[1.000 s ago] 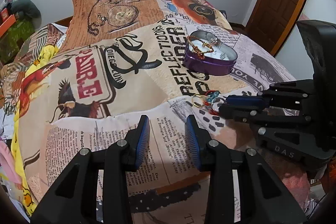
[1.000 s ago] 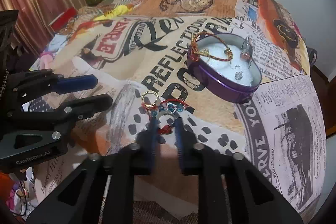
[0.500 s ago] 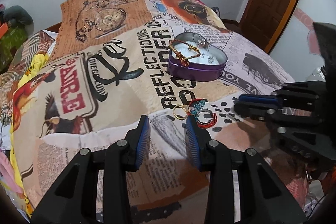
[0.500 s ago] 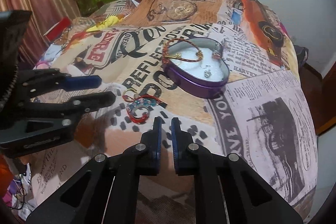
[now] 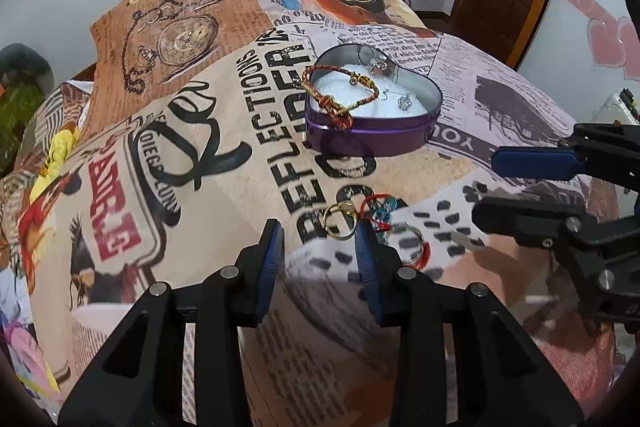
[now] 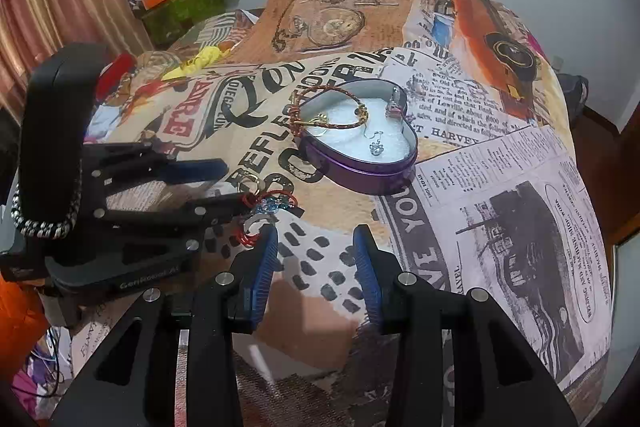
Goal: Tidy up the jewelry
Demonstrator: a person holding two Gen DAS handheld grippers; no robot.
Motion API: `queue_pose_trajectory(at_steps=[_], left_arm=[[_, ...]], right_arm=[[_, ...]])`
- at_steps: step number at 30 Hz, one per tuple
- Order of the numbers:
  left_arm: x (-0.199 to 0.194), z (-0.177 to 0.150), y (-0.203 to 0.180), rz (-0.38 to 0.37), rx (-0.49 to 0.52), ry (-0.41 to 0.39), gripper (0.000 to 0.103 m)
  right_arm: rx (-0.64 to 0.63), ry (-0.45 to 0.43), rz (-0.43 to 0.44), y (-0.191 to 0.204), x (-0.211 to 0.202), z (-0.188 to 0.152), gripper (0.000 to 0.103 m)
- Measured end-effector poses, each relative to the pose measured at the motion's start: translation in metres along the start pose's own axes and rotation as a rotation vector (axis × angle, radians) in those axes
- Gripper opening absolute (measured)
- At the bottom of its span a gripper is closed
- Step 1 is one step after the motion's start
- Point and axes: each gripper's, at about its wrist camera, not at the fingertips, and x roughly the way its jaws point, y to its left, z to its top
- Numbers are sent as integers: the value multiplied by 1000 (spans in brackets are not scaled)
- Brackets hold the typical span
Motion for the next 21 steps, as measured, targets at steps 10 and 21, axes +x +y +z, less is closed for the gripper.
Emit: queue_pose_trajectory(at_steps=[10, 21], left_arm=[[12, 12, -6, 30, 73, -28, 27], [4, 9, 5, 5, 37, -68, 2]], right_arm=[[12, 2, 3, -7, 1, 0, 36], [-24, 8, 10, 2, 11, 5, 36]])
